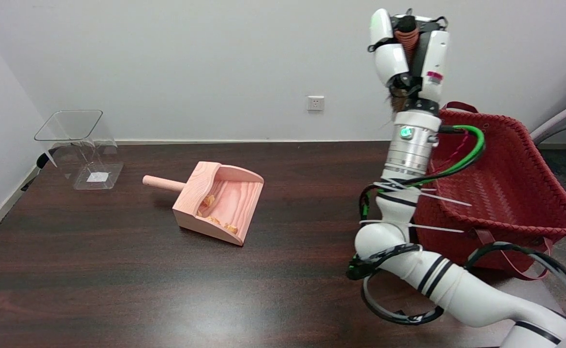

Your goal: Place the broom into the brown storage basket.

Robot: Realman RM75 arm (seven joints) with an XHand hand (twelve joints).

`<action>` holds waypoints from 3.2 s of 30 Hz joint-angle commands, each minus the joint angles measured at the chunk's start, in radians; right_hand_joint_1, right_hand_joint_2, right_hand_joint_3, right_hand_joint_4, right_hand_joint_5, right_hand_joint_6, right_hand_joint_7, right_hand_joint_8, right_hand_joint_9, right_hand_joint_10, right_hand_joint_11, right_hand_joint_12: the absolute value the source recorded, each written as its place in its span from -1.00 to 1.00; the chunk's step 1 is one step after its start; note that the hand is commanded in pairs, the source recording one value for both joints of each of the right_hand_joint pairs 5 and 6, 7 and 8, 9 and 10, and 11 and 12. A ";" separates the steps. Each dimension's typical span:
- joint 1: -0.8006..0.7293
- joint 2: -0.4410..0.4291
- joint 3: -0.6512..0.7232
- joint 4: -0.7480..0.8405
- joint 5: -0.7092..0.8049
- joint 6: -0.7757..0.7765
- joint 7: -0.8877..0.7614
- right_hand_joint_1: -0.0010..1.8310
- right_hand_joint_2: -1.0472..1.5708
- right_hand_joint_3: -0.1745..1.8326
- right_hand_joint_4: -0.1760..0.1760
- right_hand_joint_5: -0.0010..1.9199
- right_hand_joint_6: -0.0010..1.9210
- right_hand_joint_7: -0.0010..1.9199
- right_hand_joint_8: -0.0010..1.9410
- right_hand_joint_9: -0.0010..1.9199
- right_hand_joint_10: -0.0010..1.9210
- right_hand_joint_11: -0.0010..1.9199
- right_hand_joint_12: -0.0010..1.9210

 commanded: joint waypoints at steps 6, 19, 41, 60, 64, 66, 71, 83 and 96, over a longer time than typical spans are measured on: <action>-0.068 0.133 0.158 0.017 0.009 0.026 -0.023 -0.20 1.00 -0.42 0.00 1.00 1.00 1.00 0.98 1.00 1.00 1.00 1.00; -0.098 0.152 0.180 -0.176 0.058 0.041 0.103 -0.24 1.00 -0.41 0.00 1.00 1.00 1.00 0.98 1.00 1.00 1.00 1.00; -0.056 0.103 0.164 -0.449 0.081 0.042 0.243 -0.25 1.00 -0.46 0.00 1.00 1.00 1.00 0.98 1.00 1.00 1.00 1.00; 0.016 0.048 0.069 -0.526 0.081 -0.026 0.255 -0.27 1.00 -0.50 0.00 1.00 1.00 1.00 0.98 1.00 1.00 1.00 1.00; 0.007 0.045 0.071 -0.523 0.081 -0.023 0.255 -0.27 1.00 -0.52 0.00 1.00 1.00 1.00 0.98 1.00 1.00 1.00 1.00; 0.005 0.045 0.076 -0.517 0.081 -0.021 0.255 -0.27 1.00 -0.53 0.00 1.00 1.00 1.00 0.98 1.00 1.00 1.00 1.00; 0.003 0.045 0.078 -0.517 0.103 -0.020 0.255 -0.26 1.00 -0.57 0.00 1.00 1.00 1.00 0.98 1.00 1.00 1.00 1.00; -0.007 0.051 0.083 -0.524 0.161 -0.018 0.245 -0.26 1.00 -0.53 0.00 0.53 0.53 0.83 0.81 0.53 0.53 0.53 0.53; -0.019 0.052 0.101 -0.491 0.172 -0.022 0.242 -0.17 0.91 -0.51 0.00 -0.05 -0.05 0.26 0.25 -0.05 -0.05 -0.05 -0.05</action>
